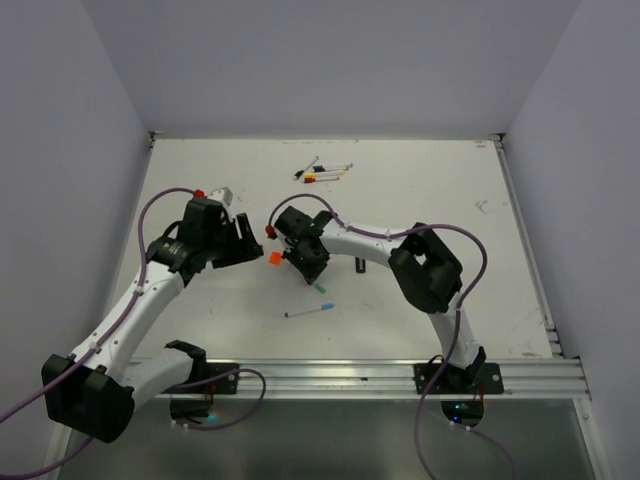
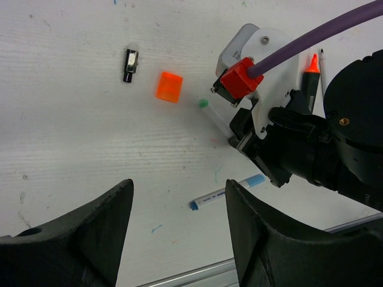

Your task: Open the pen caps

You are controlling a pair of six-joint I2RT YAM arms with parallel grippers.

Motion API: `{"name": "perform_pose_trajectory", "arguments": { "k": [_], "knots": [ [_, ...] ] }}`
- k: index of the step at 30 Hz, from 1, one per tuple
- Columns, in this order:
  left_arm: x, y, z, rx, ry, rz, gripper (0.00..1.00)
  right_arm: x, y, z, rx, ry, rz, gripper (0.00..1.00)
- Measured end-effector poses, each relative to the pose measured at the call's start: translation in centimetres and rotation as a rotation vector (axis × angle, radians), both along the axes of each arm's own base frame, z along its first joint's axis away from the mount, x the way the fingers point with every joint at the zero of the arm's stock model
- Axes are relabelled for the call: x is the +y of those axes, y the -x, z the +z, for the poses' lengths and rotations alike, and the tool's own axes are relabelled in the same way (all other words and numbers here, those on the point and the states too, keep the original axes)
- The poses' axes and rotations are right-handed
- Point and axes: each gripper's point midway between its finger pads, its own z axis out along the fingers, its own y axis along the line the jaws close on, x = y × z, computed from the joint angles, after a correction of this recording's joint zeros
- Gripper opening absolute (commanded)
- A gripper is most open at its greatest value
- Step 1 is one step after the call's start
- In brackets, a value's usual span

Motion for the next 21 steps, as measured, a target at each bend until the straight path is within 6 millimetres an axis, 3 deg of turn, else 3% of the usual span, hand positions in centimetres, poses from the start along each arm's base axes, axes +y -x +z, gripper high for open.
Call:
{"name": "perform_pose_trajectory", "arguments": {
  "k": [7,11,15,19,21],
  "knots": [
    [-0.6,0.2,0.2,0.002,0.029,-0.025,0.64,0.0,0.2,0.3,-0.011,-0.020,-0.032,0.00],
    [-2.2,-0.1,0.8,-0.024,0.102,-0.084,0.62,-1.6,1.9,1.1,0.009,-0.023,-0.069,0.00],
    [-4.8,-0.5,1.5,-0.067,0.224,-0.191,0.61,-2.2,2.2,5.9,0.023,-0.159,-0.149,0.00],
    [-7.5,-0.8,2.4,-0.096,0.358,-0.298,0.61,-3.0,-1.1,12.0,0.000,-0.380,-0.295,0.00],
    [-8.8,-1.0,2.9,-0.108,0.415,-0.351,0.62,-3.8,-2.9,13.9,-0.012,-0.462,-0.370,0.00]
  ]
}}
